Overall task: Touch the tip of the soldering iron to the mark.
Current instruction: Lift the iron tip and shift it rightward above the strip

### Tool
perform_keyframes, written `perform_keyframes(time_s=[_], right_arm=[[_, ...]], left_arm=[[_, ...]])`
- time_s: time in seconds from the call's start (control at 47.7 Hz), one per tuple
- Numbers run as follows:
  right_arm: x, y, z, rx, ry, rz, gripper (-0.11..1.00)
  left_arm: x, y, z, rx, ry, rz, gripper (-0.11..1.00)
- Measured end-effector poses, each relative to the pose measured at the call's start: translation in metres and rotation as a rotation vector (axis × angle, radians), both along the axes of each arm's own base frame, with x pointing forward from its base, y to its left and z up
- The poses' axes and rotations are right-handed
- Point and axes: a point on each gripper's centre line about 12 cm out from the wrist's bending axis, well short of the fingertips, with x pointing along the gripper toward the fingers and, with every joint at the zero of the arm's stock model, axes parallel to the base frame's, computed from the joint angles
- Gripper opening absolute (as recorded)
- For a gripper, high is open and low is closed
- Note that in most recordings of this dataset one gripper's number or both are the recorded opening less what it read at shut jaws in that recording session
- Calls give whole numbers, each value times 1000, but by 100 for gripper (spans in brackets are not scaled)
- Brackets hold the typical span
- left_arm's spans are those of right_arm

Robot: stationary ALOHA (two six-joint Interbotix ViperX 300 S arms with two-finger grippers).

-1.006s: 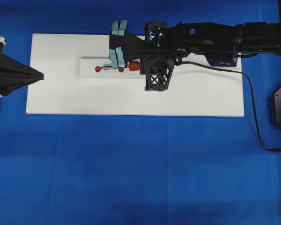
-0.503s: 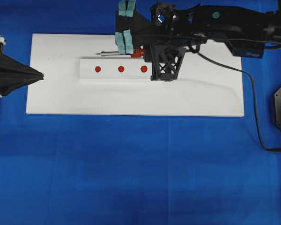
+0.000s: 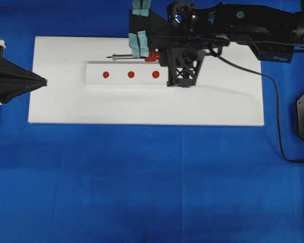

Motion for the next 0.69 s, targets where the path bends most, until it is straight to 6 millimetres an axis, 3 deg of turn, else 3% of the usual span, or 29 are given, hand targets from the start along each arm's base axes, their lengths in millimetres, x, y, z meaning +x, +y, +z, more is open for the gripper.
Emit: perform_keyframes(time_s=[0.482,0.692], right_arm=[[-47,10,-7,8,38,0,7],[-51,11,-6,6,29,1,7]], left_arm=[[0,0,1,2,-11,0,2],[0,0,1,2,-9,0,2]])
